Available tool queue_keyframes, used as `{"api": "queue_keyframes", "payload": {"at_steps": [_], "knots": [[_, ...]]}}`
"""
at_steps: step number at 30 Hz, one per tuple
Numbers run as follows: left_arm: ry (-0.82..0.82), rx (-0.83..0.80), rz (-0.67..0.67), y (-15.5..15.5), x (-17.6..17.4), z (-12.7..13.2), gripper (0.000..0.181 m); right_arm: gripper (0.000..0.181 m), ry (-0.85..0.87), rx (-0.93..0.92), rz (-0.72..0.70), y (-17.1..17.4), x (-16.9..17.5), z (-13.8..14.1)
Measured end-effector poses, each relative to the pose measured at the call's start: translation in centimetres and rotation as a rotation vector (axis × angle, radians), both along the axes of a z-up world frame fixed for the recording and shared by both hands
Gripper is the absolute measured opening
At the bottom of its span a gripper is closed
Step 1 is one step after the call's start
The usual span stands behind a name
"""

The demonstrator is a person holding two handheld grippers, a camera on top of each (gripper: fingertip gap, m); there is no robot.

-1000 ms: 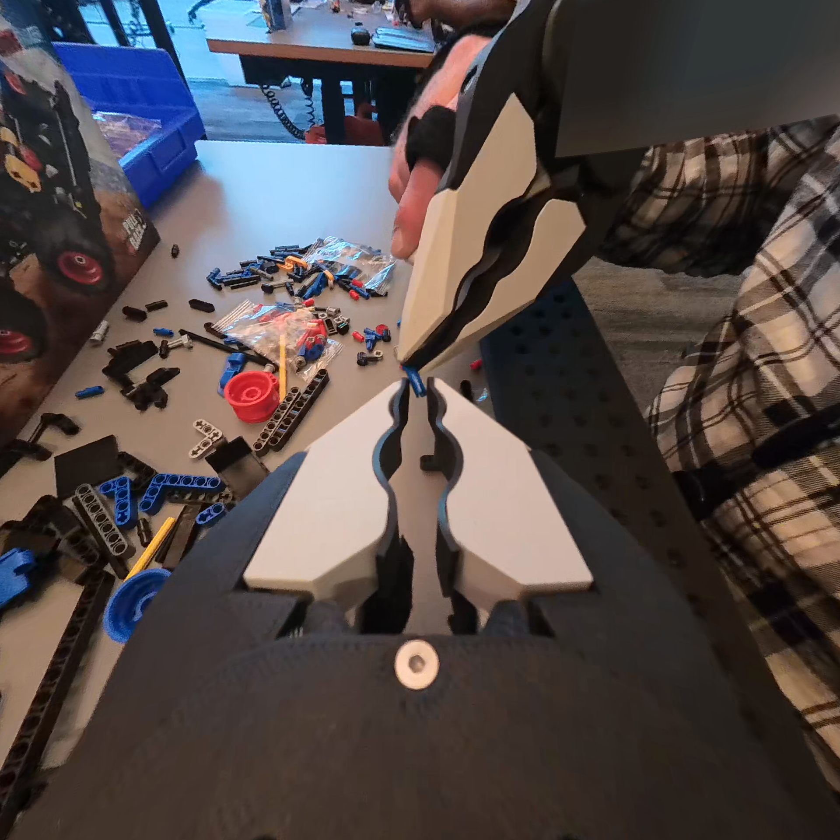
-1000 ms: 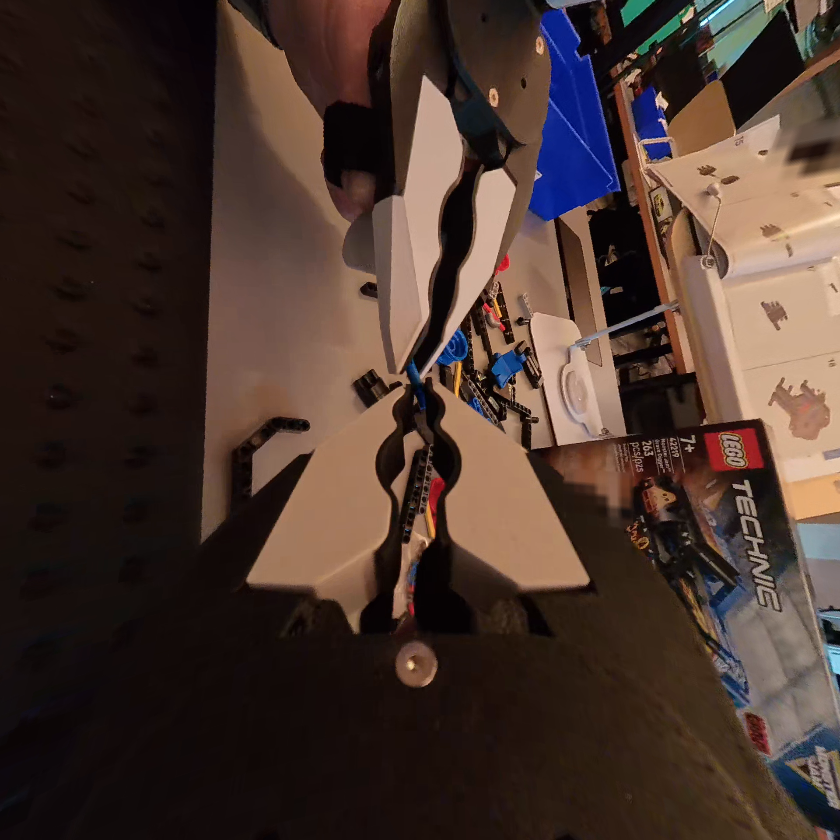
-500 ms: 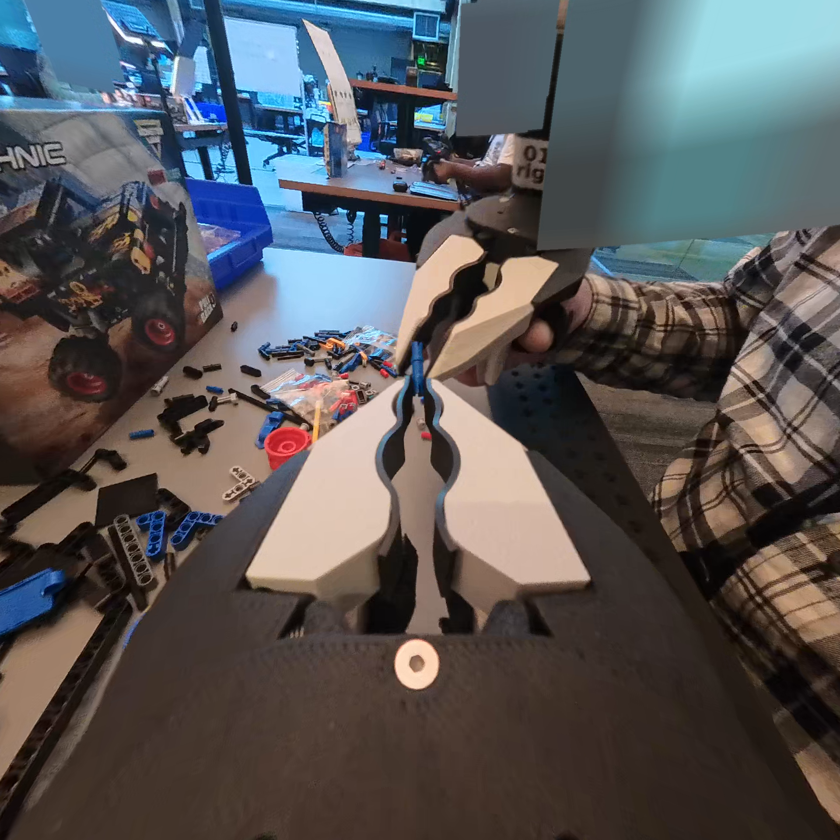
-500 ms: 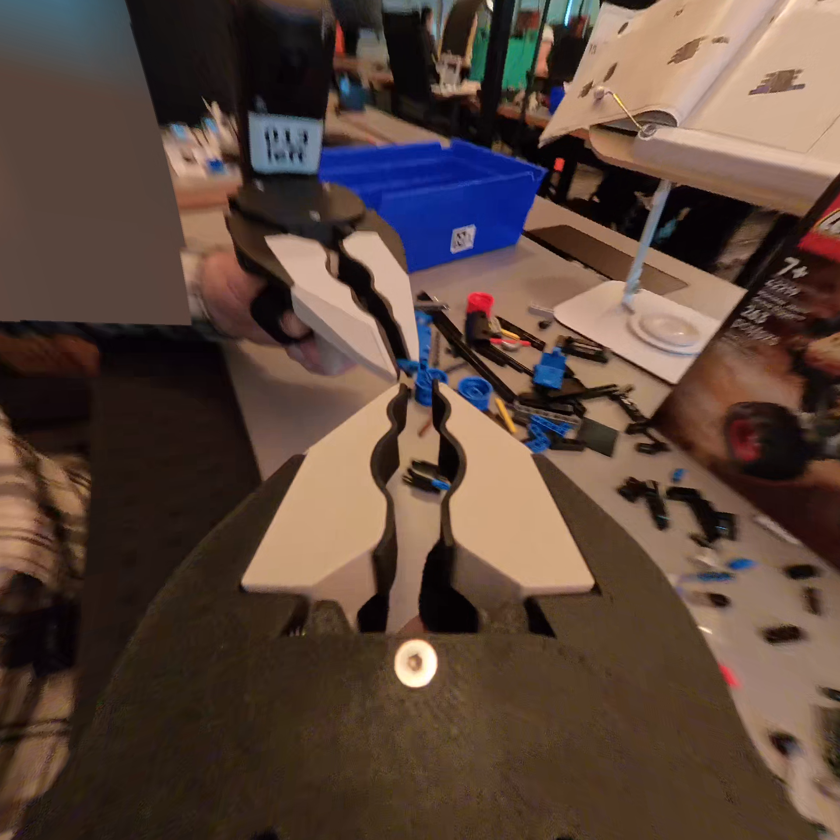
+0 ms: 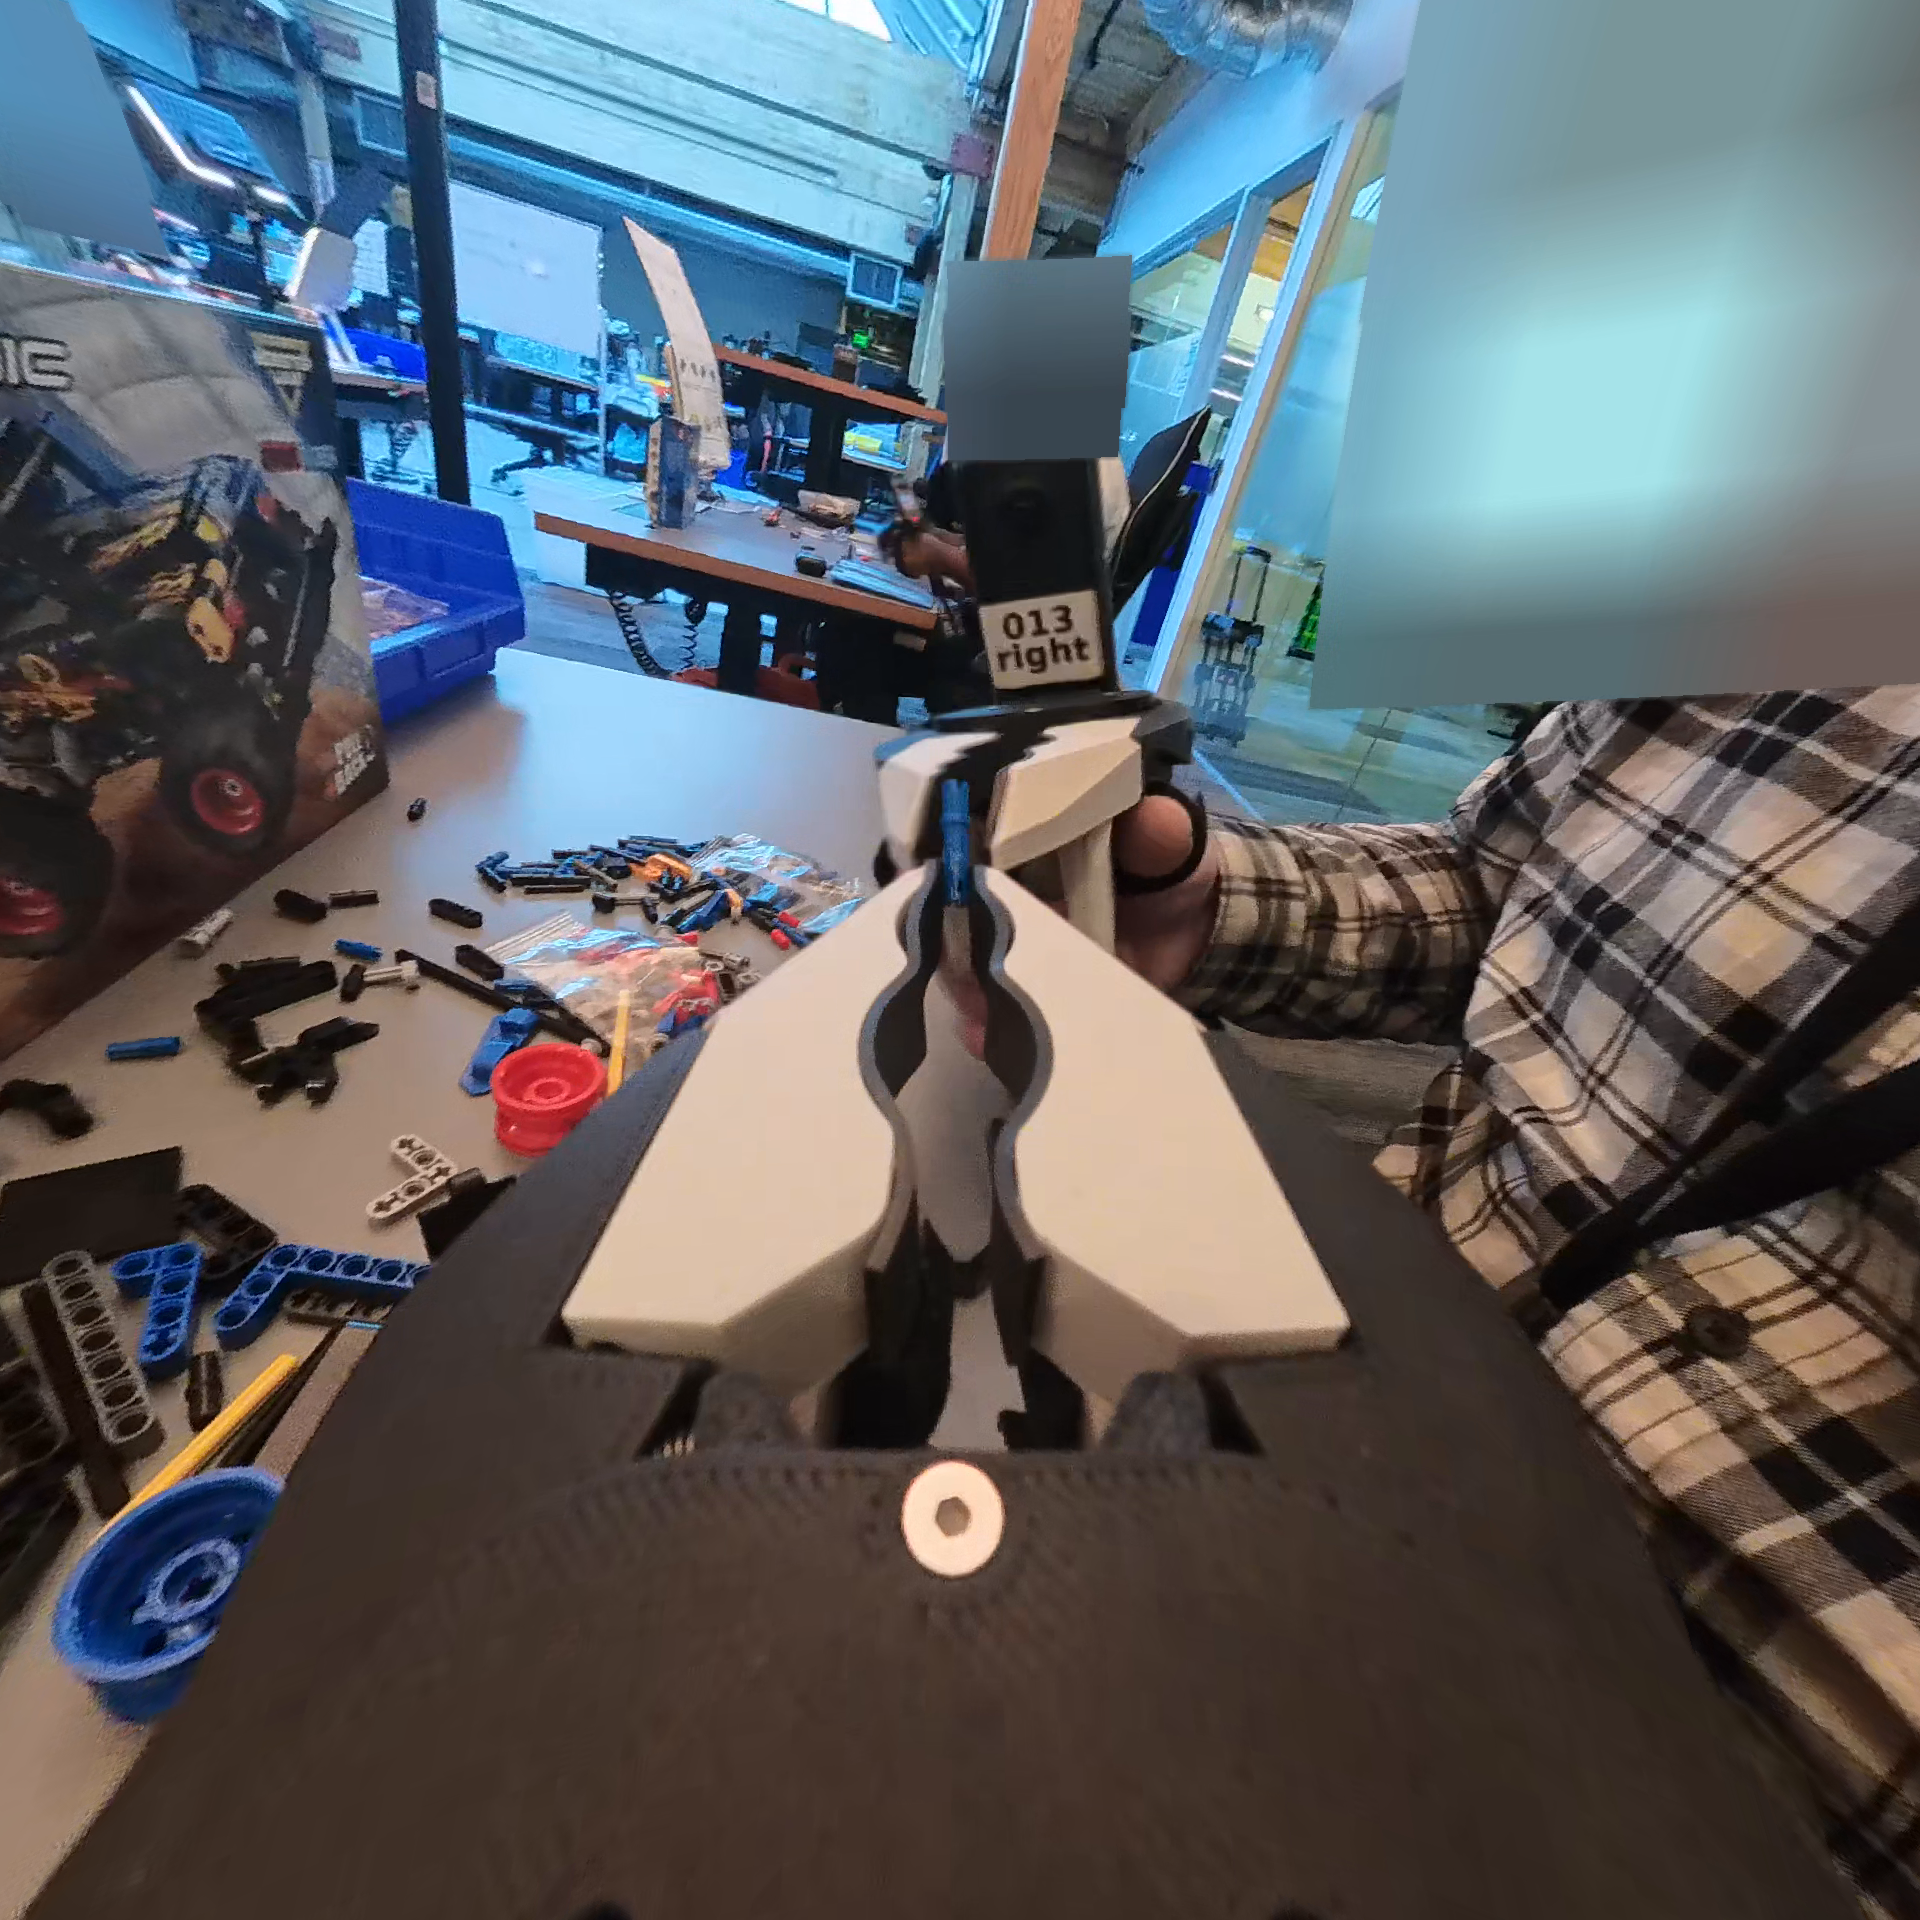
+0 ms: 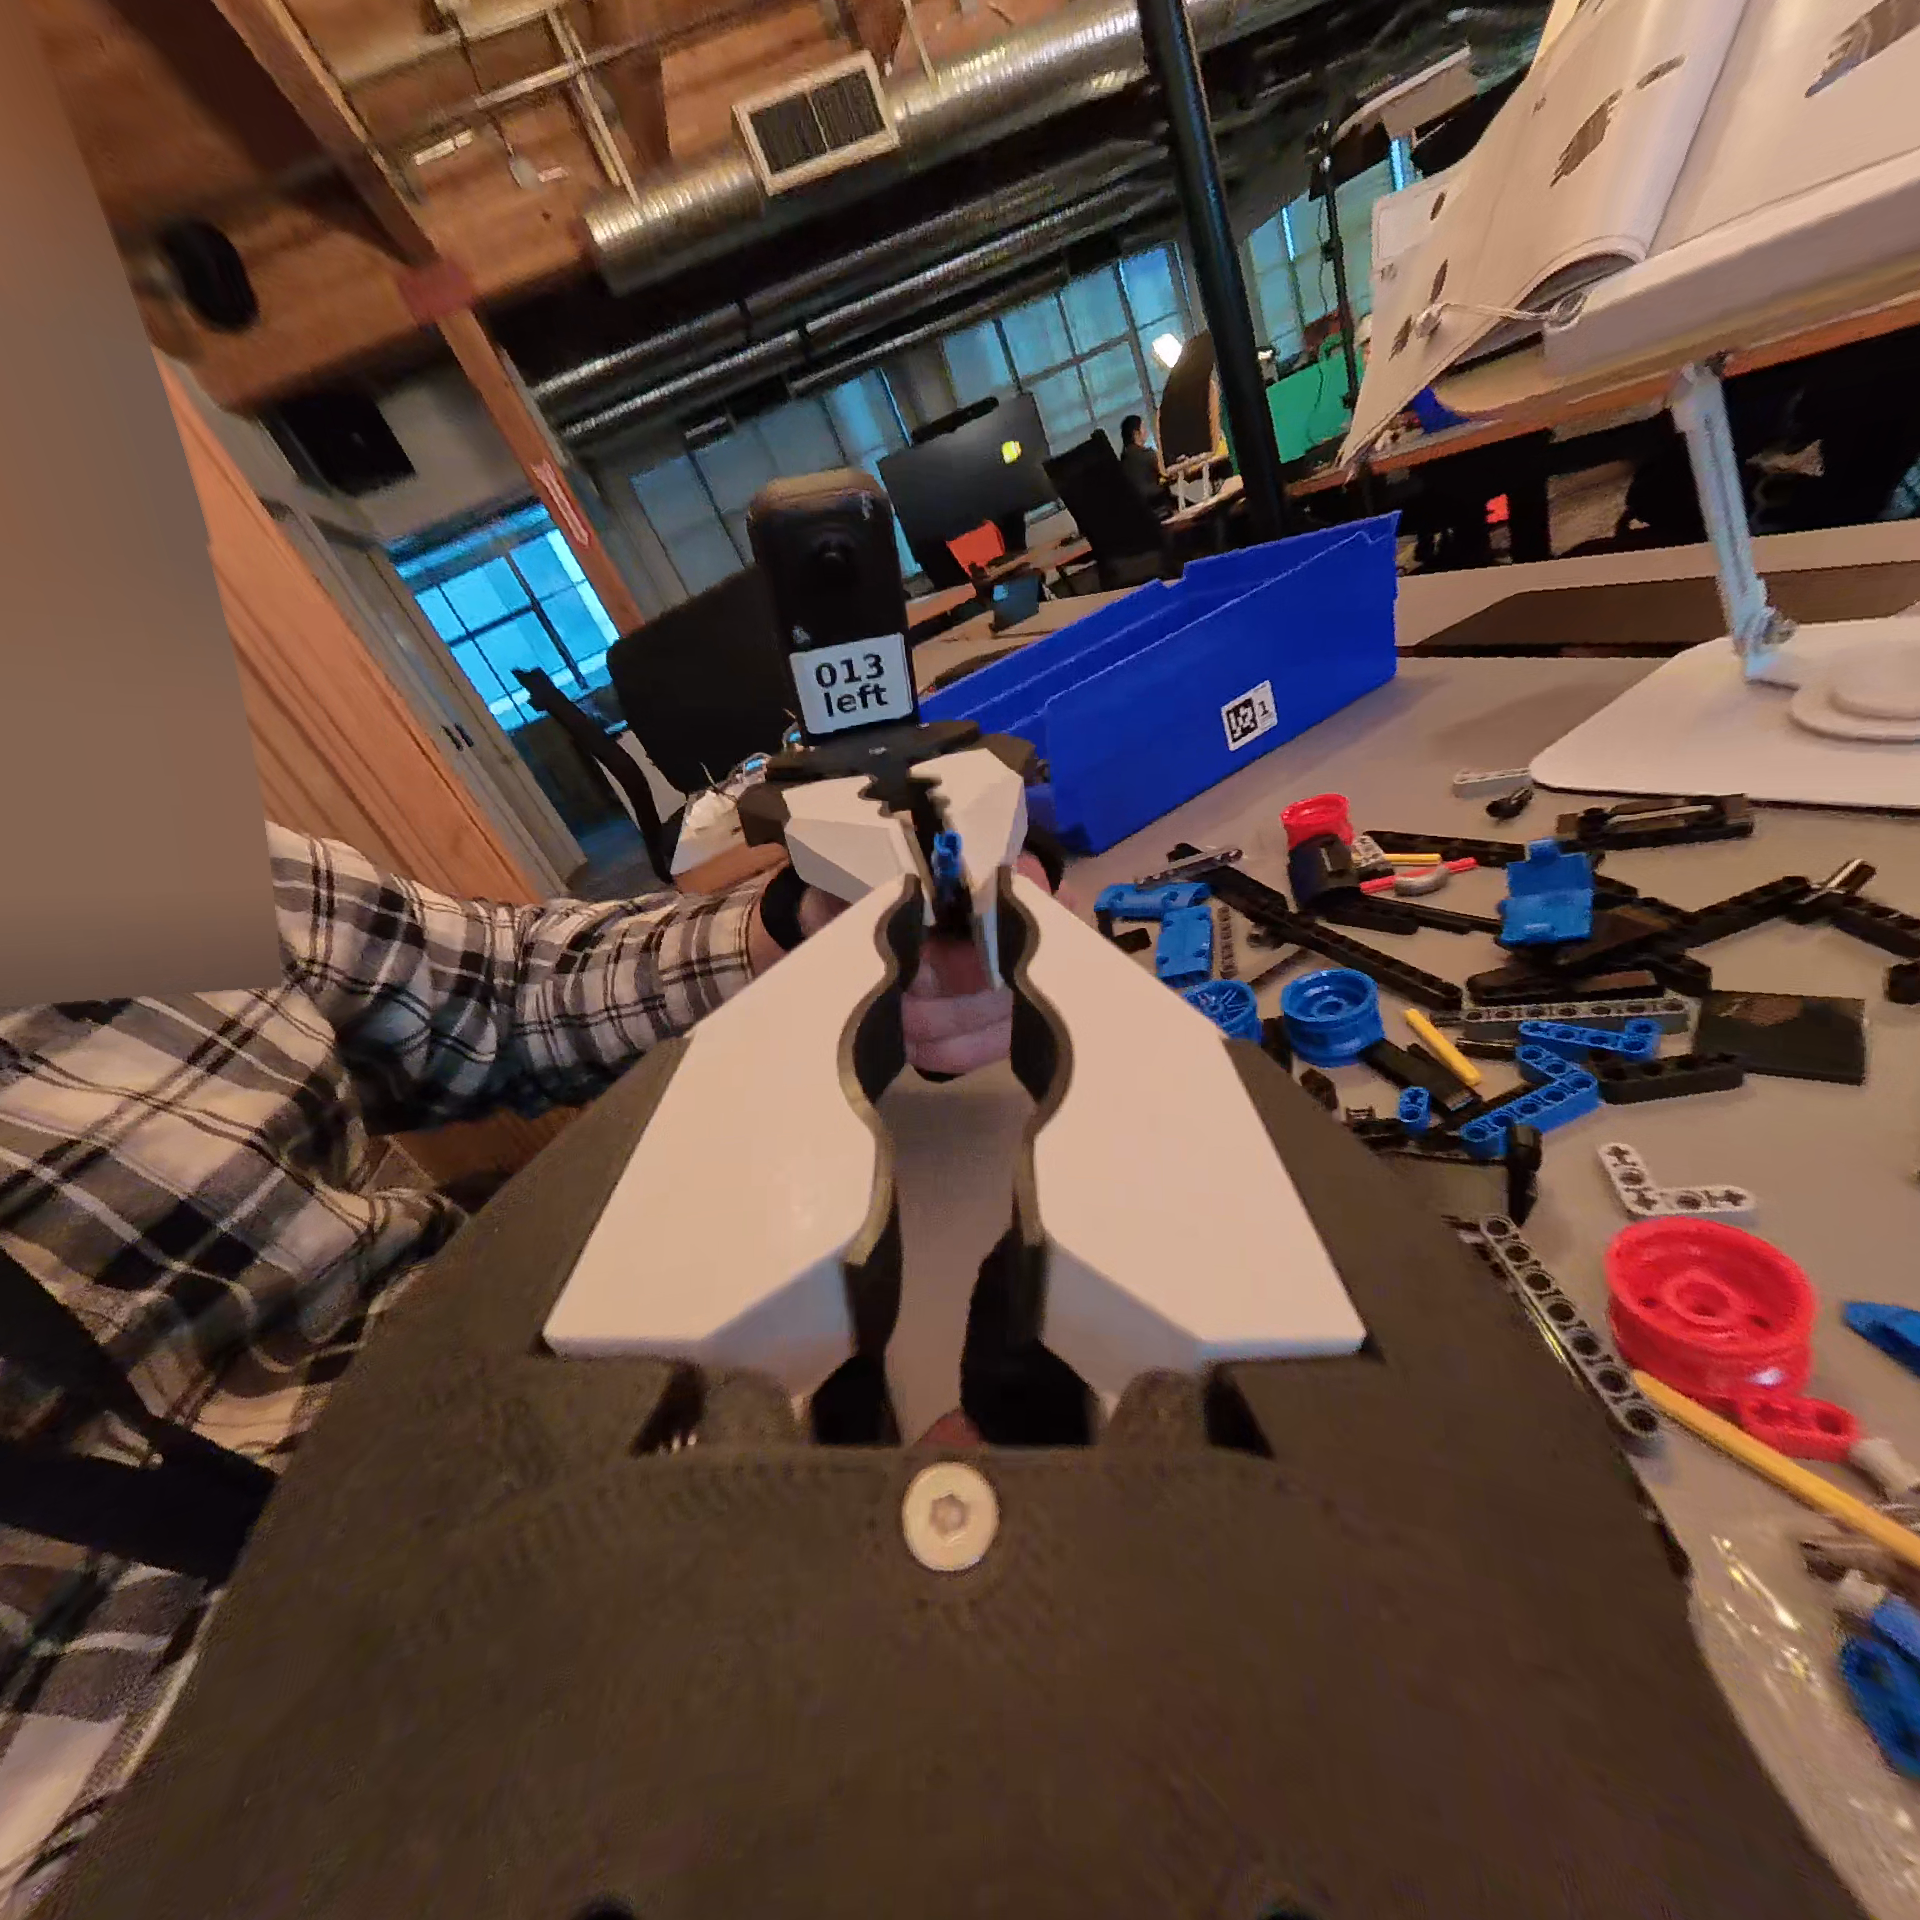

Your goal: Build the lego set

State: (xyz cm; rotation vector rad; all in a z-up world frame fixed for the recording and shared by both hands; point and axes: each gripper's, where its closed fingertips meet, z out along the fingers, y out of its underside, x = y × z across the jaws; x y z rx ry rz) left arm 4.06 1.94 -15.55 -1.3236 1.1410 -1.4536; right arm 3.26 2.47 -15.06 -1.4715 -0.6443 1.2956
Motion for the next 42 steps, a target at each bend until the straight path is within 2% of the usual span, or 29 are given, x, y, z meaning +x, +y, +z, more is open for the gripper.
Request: {"api": "queue_keyframes", "payload": {"at_steps": [5,8,11,14,16,19,23,27,35,42], "knots": [[0.039,0.028,-0.012,-0.5,0.5,-0.7,0.003,0.003,0.034,0.008,-0.010,-0.2,-0.3,0.2],[0.050,0.027,-0.012,-0.5,0.5,-0.8,0.003,0.002,-0.021,0.058,-0.035,-0.2,-0.4,0.1],[0.107,0.047,0.011,0.0,0.4,-1.5,0.017,0.002,-0.146,0.144,-0.087,0.1,-0.3,-0.2],[0.110,0.046,0.048,0.8,-0.1,-1.0,0.028,0.002,-0.291,0.234,-0.136,0.5,-0.1,-0.7],[0.089,0.028,0.059,1.1,-0.5,-0.3,0.027,0.002,-0.412,0.310,-0.183,0.9,0.2,-1.2],[0.111,-0.008,0.048,0.9,-0.3,-0.5,0.011,0.001,-0.639,0.479,-0.249,1.2,0.3,-2.0],[0.157,0.002,0.084,1.1,0.2,-1.4,0.014,0.002,-0.827,0.628,-0.316,1.6,0.1,-2.6],[0.183,-0.006,0.129,1.7,0.3,-2.0,0.014,0.002,-0.876,0.669,-0.358,1.9,0.1,-2.8],[0.180,0.029,0.156,2.1,0.0,-1.8,0.003,0.003,-0.950,0.763,-0.400,2.2,0.0,-2.8],[0.087,-0.123,0.036,1.4,-0.2,-1.0,0.002,0.008,-0.844,0.716,-0.329,1.5,0.5,-2.7]]}}
